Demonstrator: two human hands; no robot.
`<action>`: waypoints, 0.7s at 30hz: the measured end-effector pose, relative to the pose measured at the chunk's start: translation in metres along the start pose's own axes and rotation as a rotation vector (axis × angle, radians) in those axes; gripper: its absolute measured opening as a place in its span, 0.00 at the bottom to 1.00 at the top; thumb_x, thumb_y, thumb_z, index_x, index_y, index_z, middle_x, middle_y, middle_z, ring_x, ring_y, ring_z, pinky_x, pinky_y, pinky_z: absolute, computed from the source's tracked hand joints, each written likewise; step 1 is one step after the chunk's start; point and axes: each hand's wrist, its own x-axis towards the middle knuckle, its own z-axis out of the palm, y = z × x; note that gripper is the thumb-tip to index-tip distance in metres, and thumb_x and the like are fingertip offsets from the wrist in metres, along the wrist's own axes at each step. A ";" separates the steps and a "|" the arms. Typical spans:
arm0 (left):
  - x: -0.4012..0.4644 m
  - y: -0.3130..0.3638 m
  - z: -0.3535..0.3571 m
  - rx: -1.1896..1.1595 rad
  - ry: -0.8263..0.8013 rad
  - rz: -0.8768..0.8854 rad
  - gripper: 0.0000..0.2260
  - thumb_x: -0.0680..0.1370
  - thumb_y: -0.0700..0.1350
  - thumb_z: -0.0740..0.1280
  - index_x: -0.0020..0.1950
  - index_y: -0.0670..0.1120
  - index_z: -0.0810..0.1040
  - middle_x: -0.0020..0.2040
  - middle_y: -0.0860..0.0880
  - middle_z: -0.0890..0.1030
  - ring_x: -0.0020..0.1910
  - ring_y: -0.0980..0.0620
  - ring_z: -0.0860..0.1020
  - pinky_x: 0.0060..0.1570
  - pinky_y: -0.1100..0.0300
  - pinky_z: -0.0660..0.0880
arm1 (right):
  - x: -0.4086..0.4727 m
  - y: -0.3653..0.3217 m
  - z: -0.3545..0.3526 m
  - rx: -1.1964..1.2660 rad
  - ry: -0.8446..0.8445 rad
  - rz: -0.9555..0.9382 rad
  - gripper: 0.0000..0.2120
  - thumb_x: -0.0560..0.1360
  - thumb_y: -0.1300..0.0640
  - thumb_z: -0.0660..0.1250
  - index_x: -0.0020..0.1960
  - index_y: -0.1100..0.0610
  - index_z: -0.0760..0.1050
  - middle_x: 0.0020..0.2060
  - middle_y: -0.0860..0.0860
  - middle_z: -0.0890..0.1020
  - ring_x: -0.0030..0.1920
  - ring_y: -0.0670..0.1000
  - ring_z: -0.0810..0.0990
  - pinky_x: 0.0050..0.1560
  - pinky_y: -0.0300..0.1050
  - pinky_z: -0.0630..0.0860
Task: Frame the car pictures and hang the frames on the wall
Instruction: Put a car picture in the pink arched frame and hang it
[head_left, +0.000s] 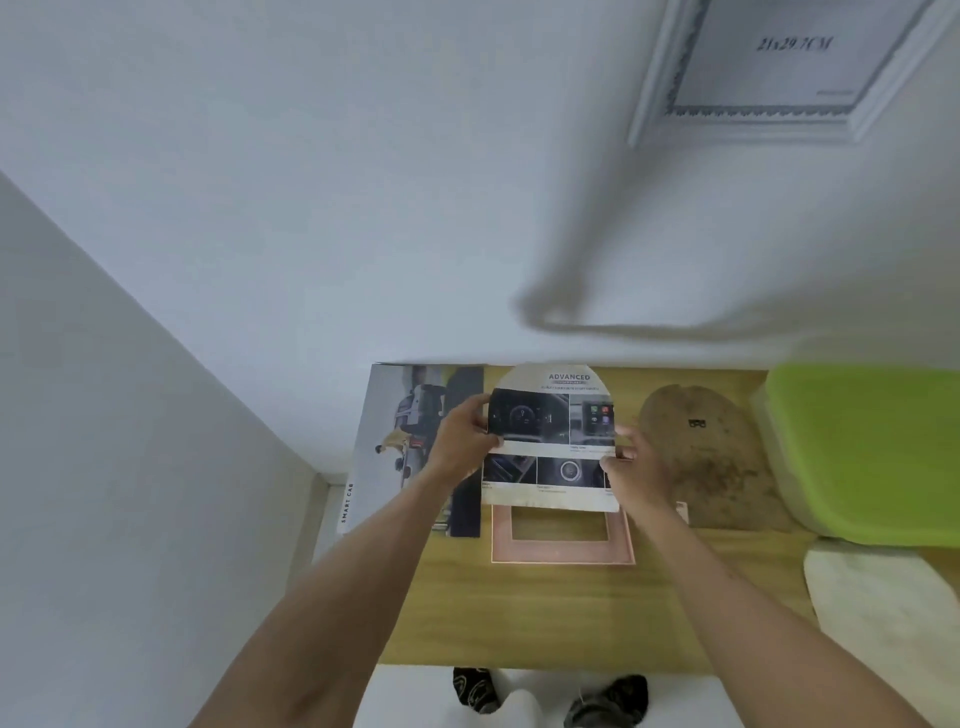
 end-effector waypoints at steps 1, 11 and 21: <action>-0.002 -0.005 0.009 0.058 -0.004 -0.011 0.29 0.72 0.32 0.70 0.71 0.48 0.71 0.44 0.47 0.81 0.43 0.53 0.82 0.38 0.65 0.79 | -0.002 0.011 0.000 -0.046 -0.020 0.015 0.22 0.76 0.68 0.62 0.67 0.51 0.71 0.53 0.51 0.79 0.41 0.49 0.80 0.32 0.43 0.74; -0.021 -0.031 0.050 0.498 -0.032 -0.047 0.23 0.74 0.38 0.67 0.68 0.49 0.71 0.52 0.46 0.83 0.49 0.46 0.82 0.48 0.49 0.81 | -0.009 0.051 -0.001 -0.555 -0.120 -0.052 0.25 0.77 0.57 0.66 0.73 0.51 0.68 0.61 0.53 0.74 0.60 0.53 0.75 0.54 0.48 0.75; -0.028 -0.043 0.049 0.854 -0.143 0.060 0.20 0.80 0.53 0.62 0.70 0.48 0.69 0.63 0.44 0.69 0.56 0.44 0.77 0.53 0.48 0.79 | -0.017 0.056 0.000 -0.812 -0.159 -0.161 0.27 0.79 0.51 0.64 0.76 0.51 0.64 0.65 0.54 0.68 0.63 0.55 0.72 0.49 0.48 0.79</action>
